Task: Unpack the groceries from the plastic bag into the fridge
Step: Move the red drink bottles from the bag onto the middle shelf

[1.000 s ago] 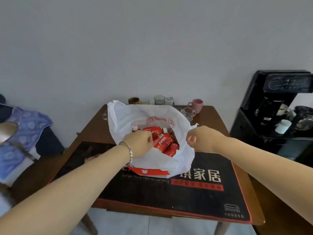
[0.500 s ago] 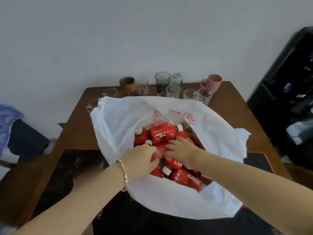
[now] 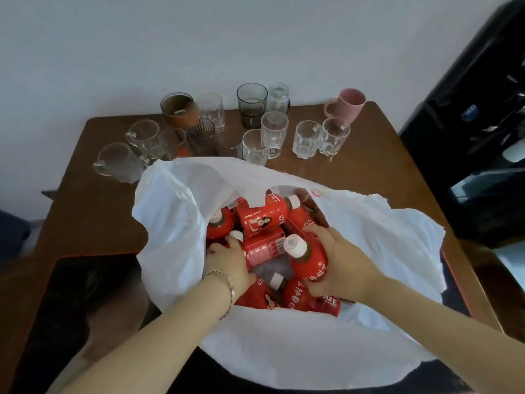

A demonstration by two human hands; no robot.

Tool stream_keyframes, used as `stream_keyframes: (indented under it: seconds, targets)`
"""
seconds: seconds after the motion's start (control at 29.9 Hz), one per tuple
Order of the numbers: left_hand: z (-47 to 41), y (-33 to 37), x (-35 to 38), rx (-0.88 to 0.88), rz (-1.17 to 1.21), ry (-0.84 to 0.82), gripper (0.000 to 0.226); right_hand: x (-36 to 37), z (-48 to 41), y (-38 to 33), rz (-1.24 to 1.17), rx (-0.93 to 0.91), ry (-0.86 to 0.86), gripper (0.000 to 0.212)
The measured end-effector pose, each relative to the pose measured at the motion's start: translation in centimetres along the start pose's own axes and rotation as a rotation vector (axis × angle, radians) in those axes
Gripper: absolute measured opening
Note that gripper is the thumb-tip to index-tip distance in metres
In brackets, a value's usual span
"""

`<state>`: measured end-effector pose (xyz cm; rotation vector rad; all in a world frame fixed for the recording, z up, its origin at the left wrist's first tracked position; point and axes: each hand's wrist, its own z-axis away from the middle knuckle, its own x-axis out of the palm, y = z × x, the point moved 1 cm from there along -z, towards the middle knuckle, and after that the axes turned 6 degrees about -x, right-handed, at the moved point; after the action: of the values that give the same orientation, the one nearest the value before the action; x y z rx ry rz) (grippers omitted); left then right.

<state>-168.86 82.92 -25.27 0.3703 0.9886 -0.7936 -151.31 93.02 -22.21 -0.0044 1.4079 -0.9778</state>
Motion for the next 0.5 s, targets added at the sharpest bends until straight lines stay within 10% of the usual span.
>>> stream_keyframes:
  seconds: [0.23, 0.5]
  targets:
    - [3.2, -1.3, 0.2, 0.136, 0.565, 0.115, 0.074, 1.8, 2.7, 0.1, -0.314, 0.013, 0.072, 0.068]
    - [6.0, 1.4, 1.1, 0.395, 0.768, 0.248, 0.078, 0.6, 3.3, -1.3, -0.127, -0.061, 0.319, 0.02]
